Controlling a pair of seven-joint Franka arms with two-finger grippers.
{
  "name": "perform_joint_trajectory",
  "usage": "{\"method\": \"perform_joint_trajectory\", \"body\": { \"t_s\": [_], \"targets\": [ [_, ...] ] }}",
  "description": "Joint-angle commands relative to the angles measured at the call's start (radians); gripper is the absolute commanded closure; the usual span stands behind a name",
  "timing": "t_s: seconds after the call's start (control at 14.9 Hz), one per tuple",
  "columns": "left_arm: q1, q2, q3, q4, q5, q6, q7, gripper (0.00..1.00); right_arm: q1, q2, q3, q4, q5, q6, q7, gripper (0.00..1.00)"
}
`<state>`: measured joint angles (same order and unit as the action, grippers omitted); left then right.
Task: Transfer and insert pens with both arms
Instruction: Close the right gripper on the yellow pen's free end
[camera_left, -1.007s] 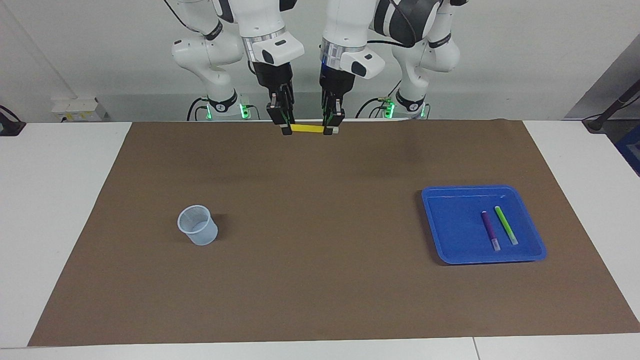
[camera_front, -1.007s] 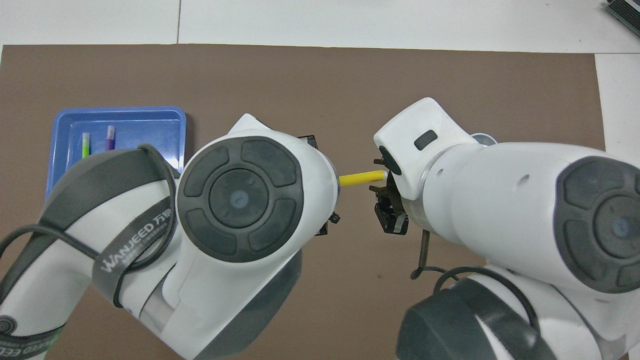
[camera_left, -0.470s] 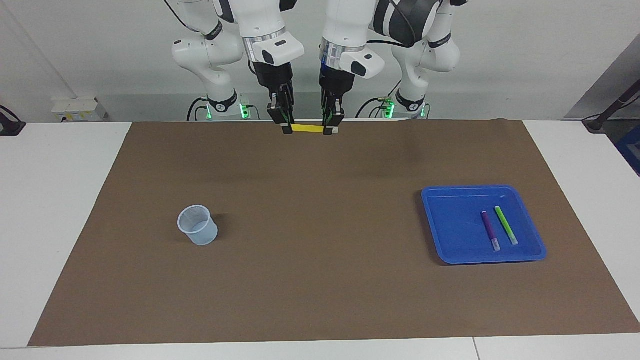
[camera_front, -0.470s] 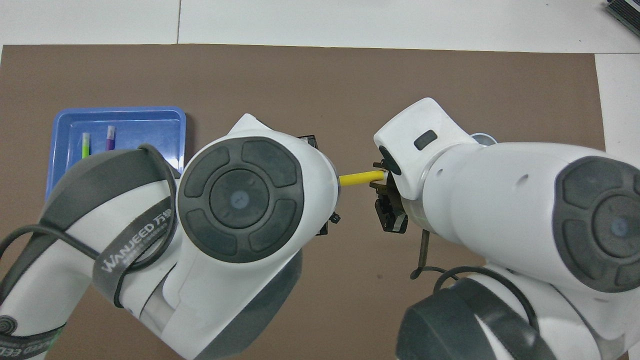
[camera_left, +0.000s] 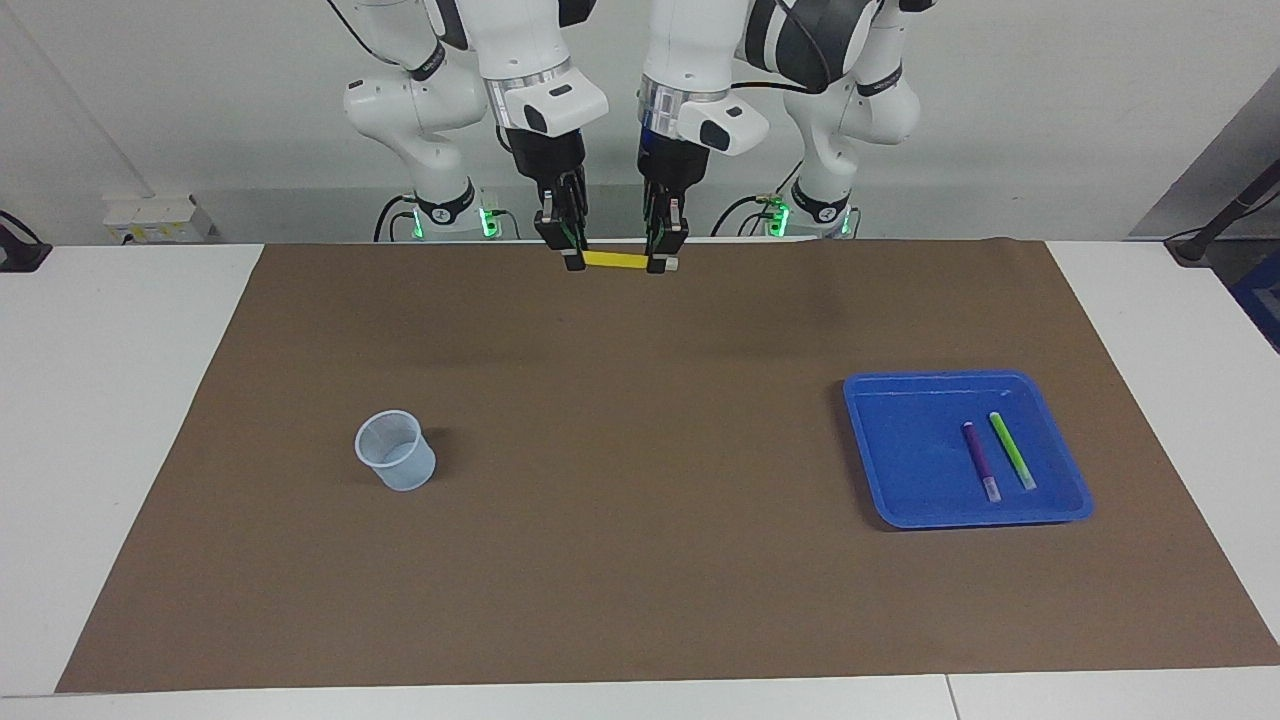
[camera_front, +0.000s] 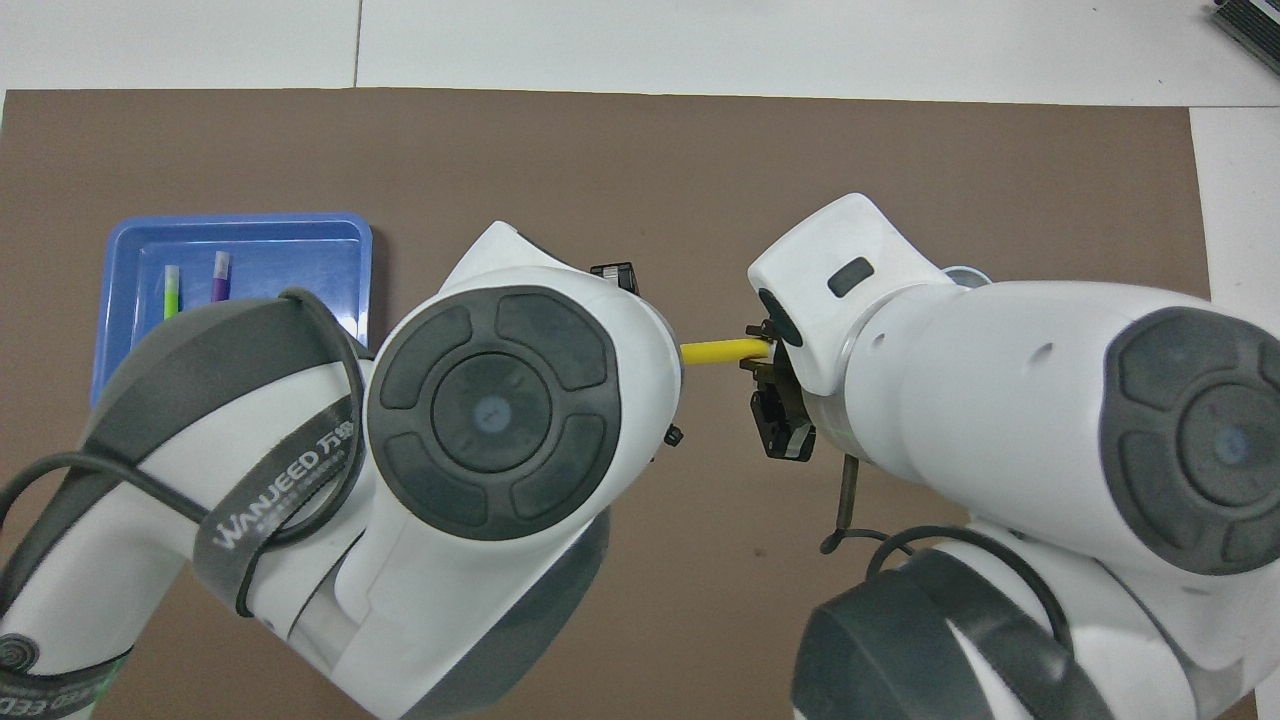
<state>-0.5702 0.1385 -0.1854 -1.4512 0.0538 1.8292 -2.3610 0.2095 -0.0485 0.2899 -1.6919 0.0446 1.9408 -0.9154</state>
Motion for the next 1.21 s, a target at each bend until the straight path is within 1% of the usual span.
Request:
{"method": "perform_joint_trajectory", "body": {
  "t_s": [0.0, 0.4, 0.47, 0.54, 0.67, 0.74, 0.81, 1.14],
  "targets": [
    [-0.016, 0.015, 0.008, 0.026, 0.011, 0.024, -0.02, 1.0, -0.001, -0.002, 0.003, -0.017, 0.006, 0.007, 0.006, 1.0],
    [-0.016, 0.015, 0.008, 0.026, 0.012, 0.031, -0.017, 1.0, -0.002, -0.002, 0.002, -0.015, 0.006, 0.004, 0.006, 1.0],
    [-0.016, 0.015, 0.008, 0.026, 0.012, 0.033, -0.015, 0.89, -0.004, -0.002, 0.002, -0.015, 0.006, 0.004, 0.004, 1.0],
    [-0.014, 0.015, 0.006, 0.026, 0.012, 0.035, -0.017, 0.82, -0.008, -0.001, 0.002, -0.014, 0.006, 0.004, 0.004, 1.0],
    [-0.014, 0.015, 0.004, 0.025, 0.012, 0.035, -0.017, 0.23, -0.016, 0.001, 0.002, -0.011, 0.006, 0.004, 0.003, 1.0],
    [-0.014, 0.015, 0.006, 0.025, 0.012, 0.035, -0.017, 0.01, -0.016, 0.001, 0.002, -0.011, 0.006, 0.004, 0.003, 1.0],
    [-0.014, 0.013, 0.006, 0.025, 0.014, 0.035, -0.017, 0.0, -0.018, 0.001, 0.002, -0.009, 0.006, 0.004, 0.003, 1.0],
    [-0.013, 0.01, 0.004, 0.018, 0.012, 0.033, -0.017, 0.0, -0.019, 0.001, 0.002, -0.008, 0.006, 0.0, 0.003, 1.0]
  ]
}}
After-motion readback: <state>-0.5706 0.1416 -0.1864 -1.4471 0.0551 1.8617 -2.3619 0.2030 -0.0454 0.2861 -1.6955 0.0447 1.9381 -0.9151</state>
